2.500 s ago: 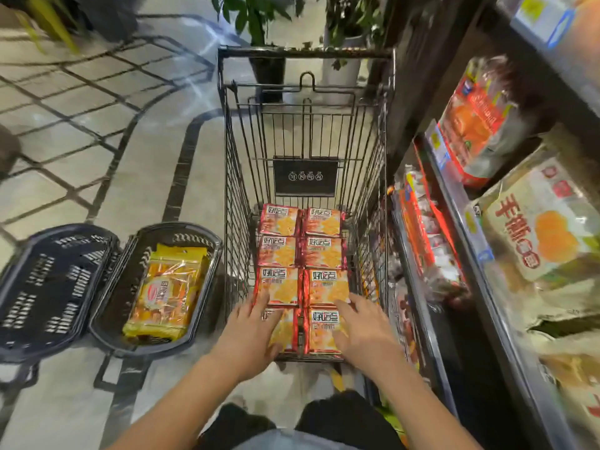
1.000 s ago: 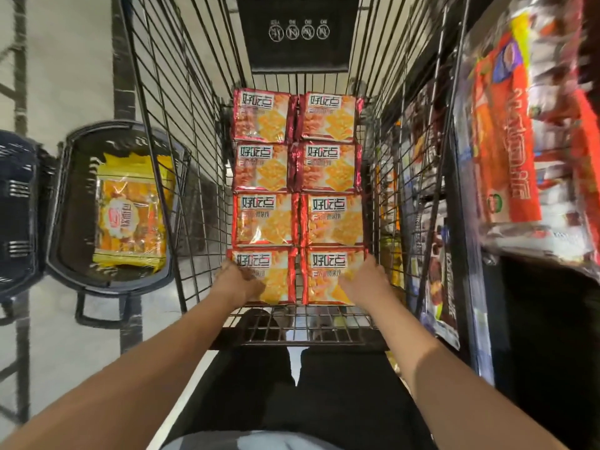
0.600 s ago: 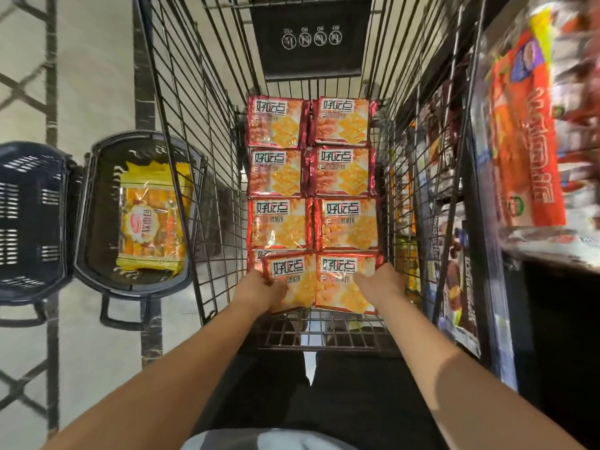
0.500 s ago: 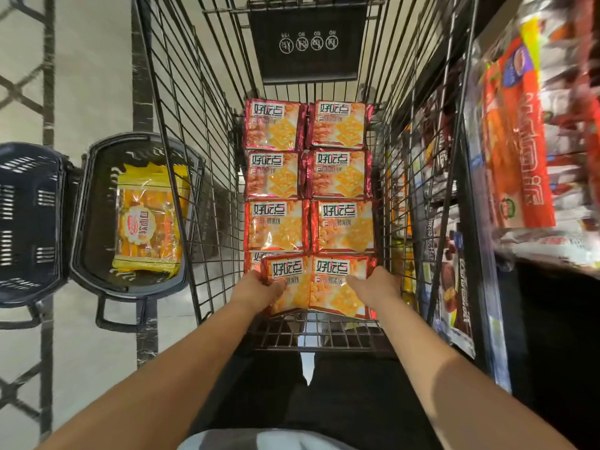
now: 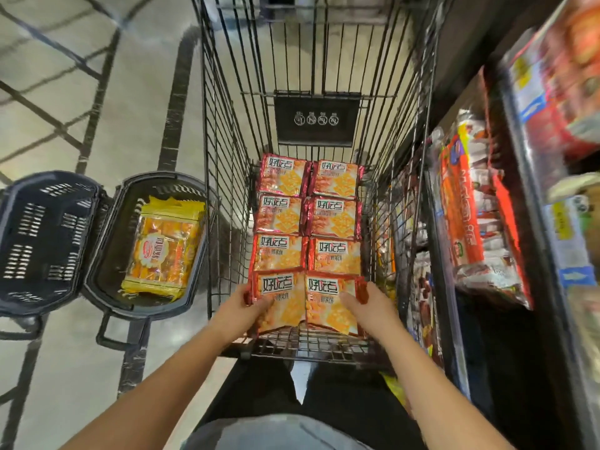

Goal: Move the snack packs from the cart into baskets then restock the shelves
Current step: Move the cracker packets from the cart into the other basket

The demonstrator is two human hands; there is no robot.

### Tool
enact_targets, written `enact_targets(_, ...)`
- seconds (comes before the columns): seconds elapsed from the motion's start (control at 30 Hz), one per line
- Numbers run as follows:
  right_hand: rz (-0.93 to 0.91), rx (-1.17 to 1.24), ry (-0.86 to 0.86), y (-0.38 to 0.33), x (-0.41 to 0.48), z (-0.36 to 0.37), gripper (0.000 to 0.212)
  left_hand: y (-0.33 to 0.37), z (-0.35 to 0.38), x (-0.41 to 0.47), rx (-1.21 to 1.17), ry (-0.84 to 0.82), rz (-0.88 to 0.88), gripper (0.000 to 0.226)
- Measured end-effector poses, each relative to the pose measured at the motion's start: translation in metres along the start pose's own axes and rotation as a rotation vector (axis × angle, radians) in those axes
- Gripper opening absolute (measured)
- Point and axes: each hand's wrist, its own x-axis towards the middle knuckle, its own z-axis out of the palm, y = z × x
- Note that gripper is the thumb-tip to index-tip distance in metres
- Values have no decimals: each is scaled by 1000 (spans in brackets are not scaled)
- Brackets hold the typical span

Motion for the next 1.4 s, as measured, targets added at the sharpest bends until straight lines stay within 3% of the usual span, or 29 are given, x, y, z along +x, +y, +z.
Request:
enact_targets(0.1,-109,92,43,-11,-18,-17,66,15,-18,-33,-120,62,62,34)
enact_targets(0.2,-220,139,39,-25,-31,-31,47,17,-35,-59,-330,98,71,42)
enact_targets(0.3,-345,187,-18,-44,-39,-41,45,8,-50,-80,-472,162,96,44)
enact_targets(0.4,-391,278,-58,-56,-46,-35,66,-8,-65,-106,-576,225,119,46)
enact_targets(0.5,-436,329,-155,-70,-62,-14,65,-33,-78,-141,-634,302,132,50)
enact_targets(0.6,-408,291,-172,-82,-76,13,91,-57,-89,-177,-677,365,147,46)
enact_targets(0.67,-481,216,-204,-95,-102,36,87,-75,-102,-200,-695,392,176,57)
enact_targets(0.73,-547,197,-263,-104,-127,61,70,-99,-119,-220,-728,432,204,79)
enact_targets(0.9,-552,163,-229,-120,-175,136,62,-163,-166,-266,-822,530,190,42)
enact_targets(1.03,-559,168,-345,-138,-225,228,39,-236,-208,-314,-876,603,201,45)
enact_targets(1.17,-547,160,-438,-152,-259,320,64,-304,-250,-358,-957,701,209,41)
enact_targets(1.4,-555,88,-509,-185,-286,434,84,-387,-301,-402,-1017,827,162,46)
